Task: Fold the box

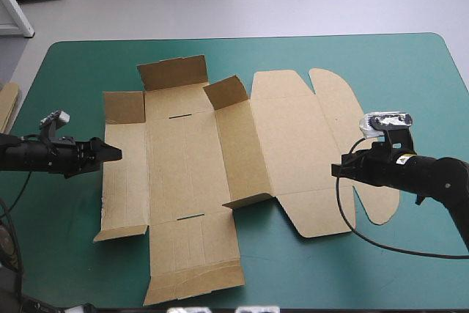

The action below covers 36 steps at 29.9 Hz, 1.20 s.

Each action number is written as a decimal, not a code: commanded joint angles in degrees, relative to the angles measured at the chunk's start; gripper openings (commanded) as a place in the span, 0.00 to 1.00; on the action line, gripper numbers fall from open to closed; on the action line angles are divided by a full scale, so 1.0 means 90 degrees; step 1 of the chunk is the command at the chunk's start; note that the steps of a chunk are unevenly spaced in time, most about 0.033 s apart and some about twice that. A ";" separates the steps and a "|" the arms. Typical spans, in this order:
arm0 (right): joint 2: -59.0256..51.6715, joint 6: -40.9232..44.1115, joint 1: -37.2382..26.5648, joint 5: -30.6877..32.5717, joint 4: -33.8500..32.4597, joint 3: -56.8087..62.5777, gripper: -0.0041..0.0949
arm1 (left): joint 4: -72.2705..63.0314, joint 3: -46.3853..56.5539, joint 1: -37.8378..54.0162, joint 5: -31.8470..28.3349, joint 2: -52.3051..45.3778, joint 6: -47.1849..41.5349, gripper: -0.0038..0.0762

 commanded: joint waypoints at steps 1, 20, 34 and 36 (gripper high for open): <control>-0.0054 -0.0075 0.0000 -0.0263 0.0170 -0.0206 0.02 | -0.1043 -0.0204 0.0388 0.0519 -0.0031 0.0323 0.78; 0.0175 -0.0075 0.0000 -0.0425 0.0183 -0.0206 0.02 | -0.0838 0.0004 0.0502 0.0687 0.0426 0.0316 0.71; 0.0259 -0.0075 0.0000 -0.0436 0.0183 -0.0206 0.02 | -0.0675 0.0618 0.0020 0.0687 0.0415 0.0233 0.70; 0.0259 -0.0075 0.0000 -0.0436 0.0183 -0.0206 0.02 | -0.0779 0.0618 0.0020 0.0687 0.0415 0.0233 0.70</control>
